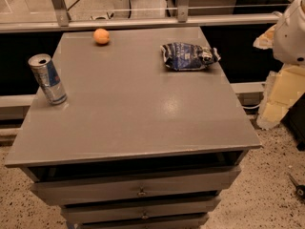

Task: Knock redbull can over

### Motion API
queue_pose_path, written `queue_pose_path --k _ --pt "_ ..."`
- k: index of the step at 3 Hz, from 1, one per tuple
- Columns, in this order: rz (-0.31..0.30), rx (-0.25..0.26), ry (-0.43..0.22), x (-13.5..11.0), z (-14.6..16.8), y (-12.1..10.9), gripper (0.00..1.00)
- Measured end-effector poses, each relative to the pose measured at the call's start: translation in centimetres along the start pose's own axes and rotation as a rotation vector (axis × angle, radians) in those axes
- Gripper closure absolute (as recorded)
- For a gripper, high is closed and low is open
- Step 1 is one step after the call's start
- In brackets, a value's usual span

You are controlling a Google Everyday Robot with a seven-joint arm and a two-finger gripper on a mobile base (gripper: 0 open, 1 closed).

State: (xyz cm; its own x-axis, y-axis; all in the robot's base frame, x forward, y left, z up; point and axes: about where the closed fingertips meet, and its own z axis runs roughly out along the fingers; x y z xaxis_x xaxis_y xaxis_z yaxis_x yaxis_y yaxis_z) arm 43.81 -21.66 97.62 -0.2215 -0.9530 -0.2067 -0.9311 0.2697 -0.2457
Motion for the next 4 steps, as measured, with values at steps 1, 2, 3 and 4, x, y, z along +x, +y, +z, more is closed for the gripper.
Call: queue_pose_path --k 1,2,3,4 --pt "0.000 0.000 0.000 0.0 0.0 0.0 0.00" --pt "-0.009 -0.026 -0.068 -2.1 1.9 0.0 0.00" --pt "-0.055 -0.112 -0.278 -10.5 8.0 0.7 0.00" --pt "-0.091 -0.165 -0.471 -18.5 12.1 1.0 0.00"
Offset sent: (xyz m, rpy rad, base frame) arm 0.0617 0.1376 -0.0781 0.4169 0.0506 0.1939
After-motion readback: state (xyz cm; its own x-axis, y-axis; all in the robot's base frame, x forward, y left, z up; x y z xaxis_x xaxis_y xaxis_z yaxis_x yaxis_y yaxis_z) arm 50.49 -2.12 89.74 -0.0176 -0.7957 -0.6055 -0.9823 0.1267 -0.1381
